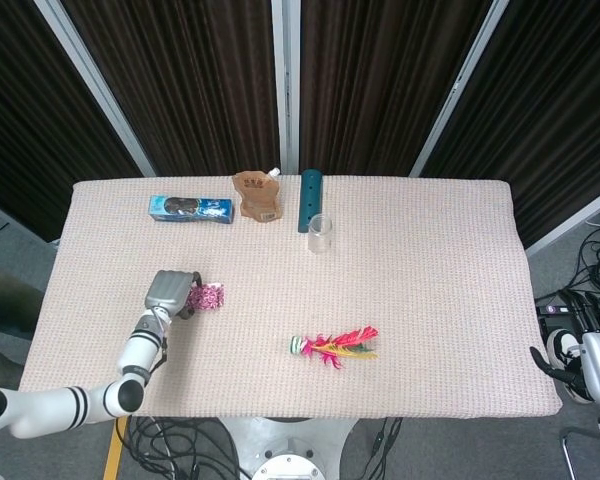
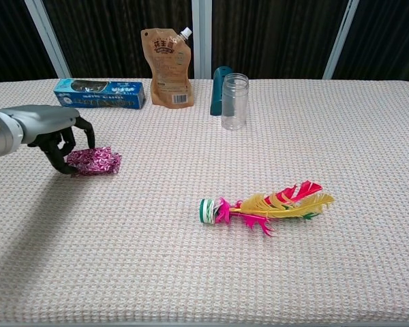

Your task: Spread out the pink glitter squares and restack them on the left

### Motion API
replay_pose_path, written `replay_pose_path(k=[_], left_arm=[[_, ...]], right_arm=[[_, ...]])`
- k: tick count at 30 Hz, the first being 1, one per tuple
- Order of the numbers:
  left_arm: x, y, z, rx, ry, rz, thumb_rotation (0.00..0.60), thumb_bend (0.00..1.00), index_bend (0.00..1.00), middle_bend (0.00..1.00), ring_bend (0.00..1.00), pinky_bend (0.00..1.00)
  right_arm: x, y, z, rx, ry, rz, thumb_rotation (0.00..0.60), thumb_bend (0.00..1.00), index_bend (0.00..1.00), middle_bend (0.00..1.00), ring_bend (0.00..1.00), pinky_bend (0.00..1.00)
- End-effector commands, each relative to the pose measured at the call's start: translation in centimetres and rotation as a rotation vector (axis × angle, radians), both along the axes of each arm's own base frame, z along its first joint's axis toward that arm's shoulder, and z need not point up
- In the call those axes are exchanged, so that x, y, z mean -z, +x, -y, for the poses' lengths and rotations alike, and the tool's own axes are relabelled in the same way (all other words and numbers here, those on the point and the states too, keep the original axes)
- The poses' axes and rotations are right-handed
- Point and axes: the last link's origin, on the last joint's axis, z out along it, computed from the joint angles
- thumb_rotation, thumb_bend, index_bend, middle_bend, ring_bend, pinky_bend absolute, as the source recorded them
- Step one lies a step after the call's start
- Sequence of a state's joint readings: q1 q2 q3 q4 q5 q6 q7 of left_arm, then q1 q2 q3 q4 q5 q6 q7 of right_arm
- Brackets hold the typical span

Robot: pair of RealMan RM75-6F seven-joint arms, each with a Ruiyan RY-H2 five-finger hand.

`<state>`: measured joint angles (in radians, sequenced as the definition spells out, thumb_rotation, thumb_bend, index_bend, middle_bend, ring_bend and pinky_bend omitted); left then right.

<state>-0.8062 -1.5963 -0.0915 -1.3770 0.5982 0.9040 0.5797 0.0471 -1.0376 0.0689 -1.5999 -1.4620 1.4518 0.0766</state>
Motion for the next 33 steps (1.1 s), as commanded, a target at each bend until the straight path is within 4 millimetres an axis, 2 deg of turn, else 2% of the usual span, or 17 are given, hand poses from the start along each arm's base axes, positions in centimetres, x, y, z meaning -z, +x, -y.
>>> replay_pose_path(k=[1,22,33], left_arm=[[0.3,-0.5,-0.3,-0.036,-0.003,0.008,0.600,0.30,0.41,0.89,0.93,0.87],[1.1,-0.3,-1.9,-0.087,-0.016,0.018,0.600,0.30,0.41,0.89,0.92,0.87],[1.3,0.0,-1.9,-0.081,-0.020,0.010,0.600,0.30,0.39,0.89,0.92,0.87]], right_arm=[[0.0,0.0,0.0,-0.001,0.000,0.001,0.377,0.20,0.08,0.08,0.00,0.00],[-0.3,-0.3,-0.2,0.016,-0.007,-0.004,0.376,0.19,0.08,0.08,0.00,0.00],[-0.3,-0.6,-0.3,0.022,-0.008,-0.002,0.376,0.19,0.08,0.08,0.00,0.00]])
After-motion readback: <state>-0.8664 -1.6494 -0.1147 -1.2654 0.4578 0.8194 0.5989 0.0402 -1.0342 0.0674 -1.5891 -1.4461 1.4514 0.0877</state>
